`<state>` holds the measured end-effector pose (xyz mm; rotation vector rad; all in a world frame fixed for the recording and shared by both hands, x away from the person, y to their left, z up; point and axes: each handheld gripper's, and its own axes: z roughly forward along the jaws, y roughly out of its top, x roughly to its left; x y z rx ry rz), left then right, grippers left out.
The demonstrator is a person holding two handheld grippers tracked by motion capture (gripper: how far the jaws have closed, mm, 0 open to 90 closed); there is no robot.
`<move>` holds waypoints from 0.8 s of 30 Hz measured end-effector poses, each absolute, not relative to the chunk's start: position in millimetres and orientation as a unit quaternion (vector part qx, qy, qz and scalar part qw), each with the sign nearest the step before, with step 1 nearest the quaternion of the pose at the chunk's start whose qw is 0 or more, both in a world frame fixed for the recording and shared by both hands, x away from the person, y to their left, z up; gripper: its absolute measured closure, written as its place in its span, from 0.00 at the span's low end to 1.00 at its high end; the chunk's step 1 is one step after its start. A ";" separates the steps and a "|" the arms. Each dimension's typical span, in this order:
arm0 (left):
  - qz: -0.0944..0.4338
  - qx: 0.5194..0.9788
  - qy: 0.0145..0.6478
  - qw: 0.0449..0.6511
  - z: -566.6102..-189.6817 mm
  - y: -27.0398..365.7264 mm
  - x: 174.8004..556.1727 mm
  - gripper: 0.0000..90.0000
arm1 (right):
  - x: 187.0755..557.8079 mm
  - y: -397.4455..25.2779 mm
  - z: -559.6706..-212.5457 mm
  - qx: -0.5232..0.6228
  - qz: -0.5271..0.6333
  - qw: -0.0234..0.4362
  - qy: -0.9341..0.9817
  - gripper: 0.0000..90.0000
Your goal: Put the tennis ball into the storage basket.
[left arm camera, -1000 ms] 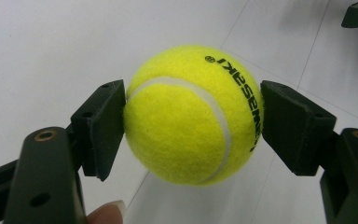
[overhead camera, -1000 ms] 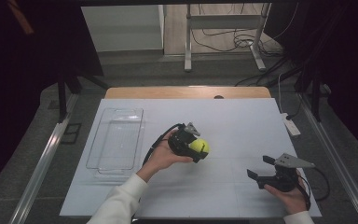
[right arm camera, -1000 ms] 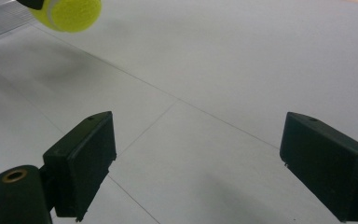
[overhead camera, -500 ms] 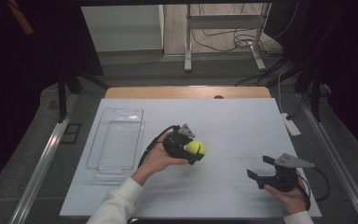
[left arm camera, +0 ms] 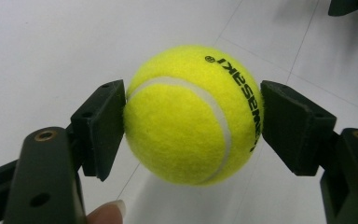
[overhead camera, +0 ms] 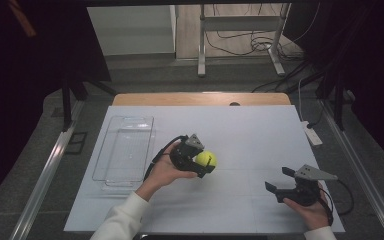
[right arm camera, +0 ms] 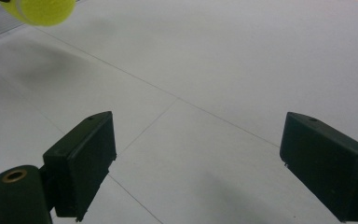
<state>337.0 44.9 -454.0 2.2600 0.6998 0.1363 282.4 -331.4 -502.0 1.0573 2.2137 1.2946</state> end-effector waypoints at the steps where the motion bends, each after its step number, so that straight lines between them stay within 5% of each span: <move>1: 0.054 0.882 0.275 0.378 -453.6 46.5 336.6 0.30 | 282.4 -331.3 -502.0 0.375 0.459 0.183 0.785 0.12; 24: 0.071 0.867 0.295 0.395 -445.6 71.5 334.2 0.29 | 281.8 -329.7 -503.0 0.371 0.456 0.181 0.789 0.12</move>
